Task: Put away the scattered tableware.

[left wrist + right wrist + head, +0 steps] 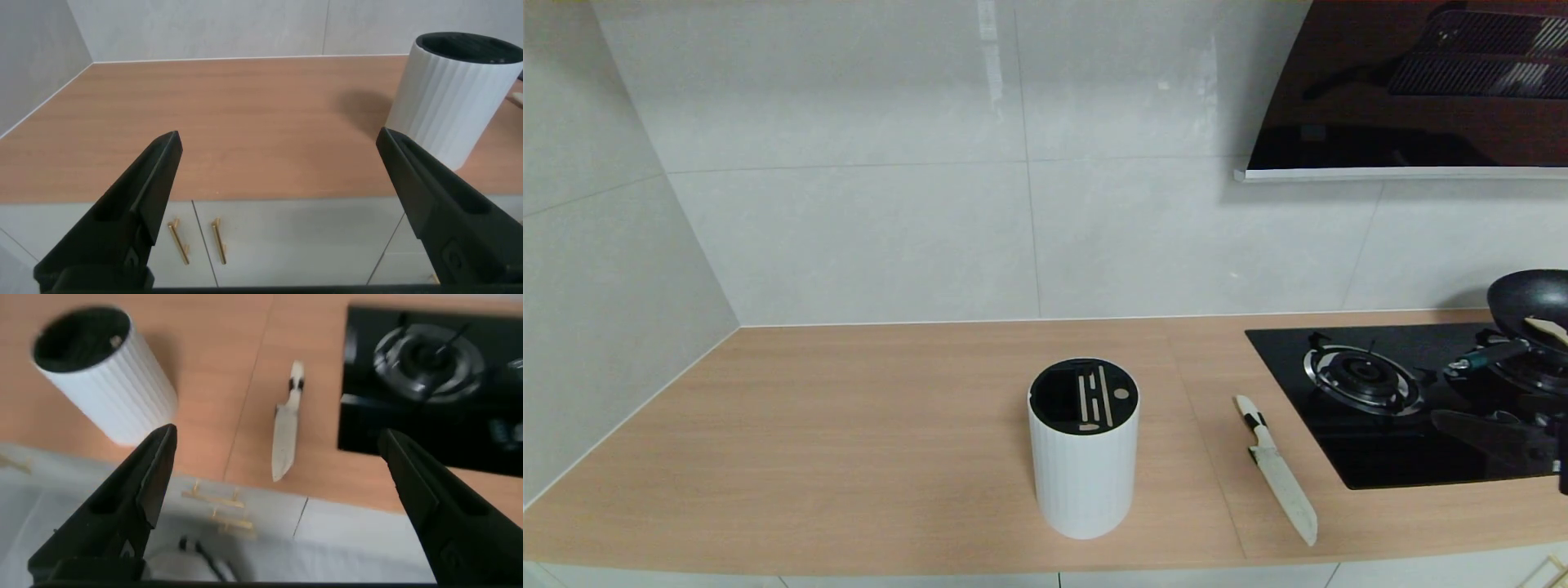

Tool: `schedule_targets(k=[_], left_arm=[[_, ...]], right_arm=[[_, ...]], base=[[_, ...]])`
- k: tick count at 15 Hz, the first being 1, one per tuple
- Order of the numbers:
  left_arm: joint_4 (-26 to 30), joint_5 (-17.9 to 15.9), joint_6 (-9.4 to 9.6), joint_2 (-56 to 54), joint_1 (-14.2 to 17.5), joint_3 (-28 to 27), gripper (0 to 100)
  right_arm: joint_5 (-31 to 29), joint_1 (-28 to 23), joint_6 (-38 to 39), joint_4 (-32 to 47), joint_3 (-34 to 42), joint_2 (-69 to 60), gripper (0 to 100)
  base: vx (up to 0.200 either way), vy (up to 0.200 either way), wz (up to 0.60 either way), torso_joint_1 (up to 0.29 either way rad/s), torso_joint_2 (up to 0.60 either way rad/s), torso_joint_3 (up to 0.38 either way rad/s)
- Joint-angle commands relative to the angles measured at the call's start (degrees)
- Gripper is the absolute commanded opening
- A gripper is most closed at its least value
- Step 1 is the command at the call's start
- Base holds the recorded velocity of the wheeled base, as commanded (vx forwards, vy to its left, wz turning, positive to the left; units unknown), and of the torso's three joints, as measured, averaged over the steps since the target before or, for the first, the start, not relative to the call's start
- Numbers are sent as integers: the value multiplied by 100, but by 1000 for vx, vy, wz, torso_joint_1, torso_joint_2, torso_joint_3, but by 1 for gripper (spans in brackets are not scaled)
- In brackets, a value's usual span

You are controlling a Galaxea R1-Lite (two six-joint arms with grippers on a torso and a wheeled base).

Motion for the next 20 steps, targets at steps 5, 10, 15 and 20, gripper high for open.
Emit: schedule_targets(k=[5, 10, 15, 20], left_arm=[[3, -2, 2, 2, 2, 0, 100], [3, -2, 2, 2, 2, 0, 100], [3, -2, 2, 2, 2, 0, 100], [3, 7, 2, 2, 2, 0, 100]], right_arm=[[-20, 276, -33, -626, -799, 2909, 100], [-81, 267, -41, -1452, -641, 4157, 100], [-582, 284, -76, -2419, -501, 5274, 100], [-793, 443, -76, -3570, -386, 6337, 100]], base=[[0, 0, 0, 0, 0, 0], [0, 0, 0, 0, 0, 0], [0, 0, 0, 0, 0, 0], [0, 0, 0, 0, 0, 0]])
